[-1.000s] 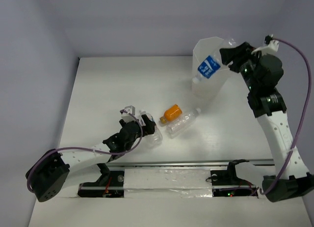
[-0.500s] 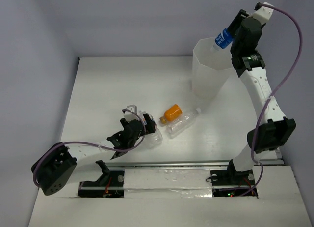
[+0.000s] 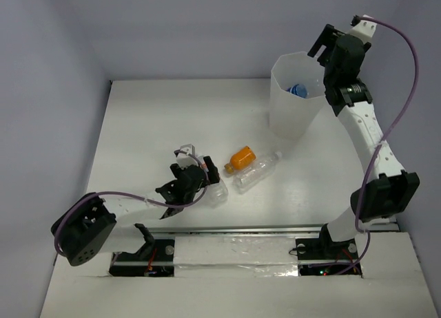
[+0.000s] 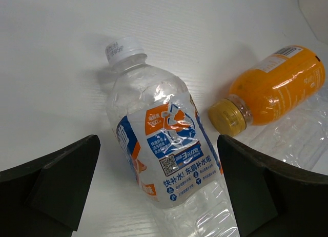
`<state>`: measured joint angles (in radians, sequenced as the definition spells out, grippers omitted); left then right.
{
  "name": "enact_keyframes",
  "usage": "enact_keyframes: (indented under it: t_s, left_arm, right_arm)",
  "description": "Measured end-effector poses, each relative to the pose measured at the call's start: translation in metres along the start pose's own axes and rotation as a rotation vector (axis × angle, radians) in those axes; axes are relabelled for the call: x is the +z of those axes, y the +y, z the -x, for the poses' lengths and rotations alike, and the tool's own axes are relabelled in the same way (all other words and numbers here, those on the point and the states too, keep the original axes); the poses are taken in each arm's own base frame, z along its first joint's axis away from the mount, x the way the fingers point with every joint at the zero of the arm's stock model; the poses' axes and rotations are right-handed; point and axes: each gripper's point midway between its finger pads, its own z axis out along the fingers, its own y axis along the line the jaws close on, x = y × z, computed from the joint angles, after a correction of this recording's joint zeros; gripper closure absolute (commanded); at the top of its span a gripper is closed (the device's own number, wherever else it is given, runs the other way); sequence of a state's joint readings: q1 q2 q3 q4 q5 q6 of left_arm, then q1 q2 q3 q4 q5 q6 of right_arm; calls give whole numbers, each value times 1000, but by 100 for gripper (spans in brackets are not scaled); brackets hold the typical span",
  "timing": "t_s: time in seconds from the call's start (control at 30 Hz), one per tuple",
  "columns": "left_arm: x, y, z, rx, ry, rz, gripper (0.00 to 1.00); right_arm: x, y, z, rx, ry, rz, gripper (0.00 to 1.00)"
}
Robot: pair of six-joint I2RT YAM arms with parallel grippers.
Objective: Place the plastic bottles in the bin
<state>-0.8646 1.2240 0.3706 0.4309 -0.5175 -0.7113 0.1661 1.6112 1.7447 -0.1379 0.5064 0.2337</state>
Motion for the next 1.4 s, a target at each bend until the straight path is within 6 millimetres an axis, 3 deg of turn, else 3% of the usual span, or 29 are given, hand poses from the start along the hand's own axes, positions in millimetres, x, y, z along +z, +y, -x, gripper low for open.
enact_keyframes:
  t_s: [0.13,0.23,0.33,0.37,0.5,0.53,0.57,0.67,0.77,0.9,1.03,1.27,1.4]
  left_arm:
    - [3,-2,1,-1,-7,6,1]
    - [7,-2,-1,6,0,15,3]
    - [12,-4,-4,11,5,20,6]
    - [13,-4,-5,13,6,22,9]
    - [16,-2,-6,22,2,36,20]
    - [16,-1,-5,25,-2,40,23]
    - [16,0,-4,26,-8,45,34]
    - [17,2,0,31,-25,58,44]
    - [15,4,3,40,-34,70,45]
    - [7,4,12,48,-43,66,46]
    - [-11,-8,38,23,-85,10,47]
    - [-53,-60,130,-75,-266,-157,47]
    - [-65,-77,158,-89,-326,-205,47]
  right_arm:
    - [-34,5,11,47,-9,71,12]
    - [-67,16,9,88,-5,153,21]
    - [-103,28,-13,128,38,248,41]
    - [-116,32,-26,143,58,285,48]
    - [-159,38,-91,151,191,389,47]
    - [-168,37,-107,149,229,410,44]
    - [-178,36,-126,147,273,431,36]
    - [-201,27,-170,127,388,460,19]
    - [-217,15,-207,118,485,461,10]
    - [-232,-9,-261,109,614,403,5]
    - [-243,-20,-293,127,705,362,5]
    - [-244,-15,-333,172,811,334,1]
    - [-240,-13,-356,177,855,314,0]
